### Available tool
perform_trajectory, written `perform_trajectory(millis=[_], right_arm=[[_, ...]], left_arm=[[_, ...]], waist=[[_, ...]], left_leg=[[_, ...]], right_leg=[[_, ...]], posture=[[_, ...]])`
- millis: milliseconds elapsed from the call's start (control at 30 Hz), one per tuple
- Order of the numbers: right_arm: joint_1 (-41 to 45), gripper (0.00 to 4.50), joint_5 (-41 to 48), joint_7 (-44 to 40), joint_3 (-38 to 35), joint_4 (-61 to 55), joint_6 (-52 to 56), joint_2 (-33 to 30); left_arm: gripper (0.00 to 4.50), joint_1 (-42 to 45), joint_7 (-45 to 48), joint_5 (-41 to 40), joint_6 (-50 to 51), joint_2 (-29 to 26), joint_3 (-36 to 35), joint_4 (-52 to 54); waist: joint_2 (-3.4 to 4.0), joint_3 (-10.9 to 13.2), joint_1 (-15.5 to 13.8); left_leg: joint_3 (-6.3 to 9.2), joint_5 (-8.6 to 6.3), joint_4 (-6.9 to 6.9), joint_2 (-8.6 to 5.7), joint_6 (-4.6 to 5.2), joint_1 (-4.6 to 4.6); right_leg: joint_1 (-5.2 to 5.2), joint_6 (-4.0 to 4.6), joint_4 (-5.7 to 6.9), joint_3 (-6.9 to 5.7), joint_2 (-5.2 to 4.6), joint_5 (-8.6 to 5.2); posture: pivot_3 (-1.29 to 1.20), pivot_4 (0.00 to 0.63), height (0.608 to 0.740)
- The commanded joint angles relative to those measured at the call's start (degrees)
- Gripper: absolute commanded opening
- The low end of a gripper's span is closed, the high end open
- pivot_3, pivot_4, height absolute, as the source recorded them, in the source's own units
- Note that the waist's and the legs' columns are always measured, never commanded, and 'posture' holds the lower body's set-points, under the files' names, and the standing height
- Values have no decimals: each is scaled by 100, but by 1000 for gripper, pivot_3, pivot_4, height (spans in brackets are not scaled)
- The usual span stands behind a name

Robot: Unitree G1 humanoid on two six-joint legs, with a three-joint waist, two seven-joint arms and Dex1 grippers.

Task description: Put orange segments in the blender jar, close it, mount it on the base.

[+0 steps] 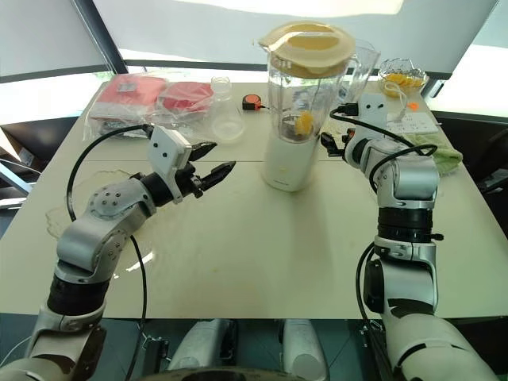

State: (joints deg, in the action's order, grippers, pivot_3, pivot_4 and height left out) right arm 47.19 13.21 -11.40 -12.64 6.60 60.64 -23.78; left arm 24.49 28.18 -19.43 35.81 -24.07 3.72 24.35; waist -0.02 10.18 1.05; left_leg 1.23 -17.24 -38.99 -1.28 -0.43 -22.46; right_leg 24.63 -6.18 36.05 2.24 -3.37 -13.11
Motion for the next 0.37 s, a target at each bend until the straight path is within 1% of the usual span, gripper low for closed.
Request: perform_trajectory(millis=[33, 133, 267, 367], right_arm=[[-252, 4427, 19, -27, 65, -894, 229, -213], [-752, 4427, 2, -47, 206, -1631, 475, -343], [-1678, 4427, 43, -80, 366, -2760, 641, -406], [-2596, 4427, -84, -50, 431, -3484, -36, -295]], left_arm=[[2990, -40, -9, -174, 92, 34, -167, 182], [2990, -122, -20, -307, 180, 41, -307, 222], [2990, -301, 64, -505, 333, -27, -420, 278], [2990, -557, 202, -701, 496, -131, -479, 305]], waist=[[0, 0, -6], [-1, 0, -29], [-4, 2, -25], [-4, 1, -23]], left_leg=[[1, 0, 0, 0, 0, 0], [5, 0, 1, 1, 0, -1], [4, 0, 1, 1, 0, -3], [5, 0, 1, 1, 0, -1]], right_leg=[[0, 0, 0, 0, 0, 0], [-1, 0, -1, -2, 0, -1], [-1, -1, -3, -2, -1, -1], [-2, -2, -2, -2, 2, -2]], posture=[[0, 150, 740], [0, 150, 740], [0, 150, 740], [0, 150, 740]])
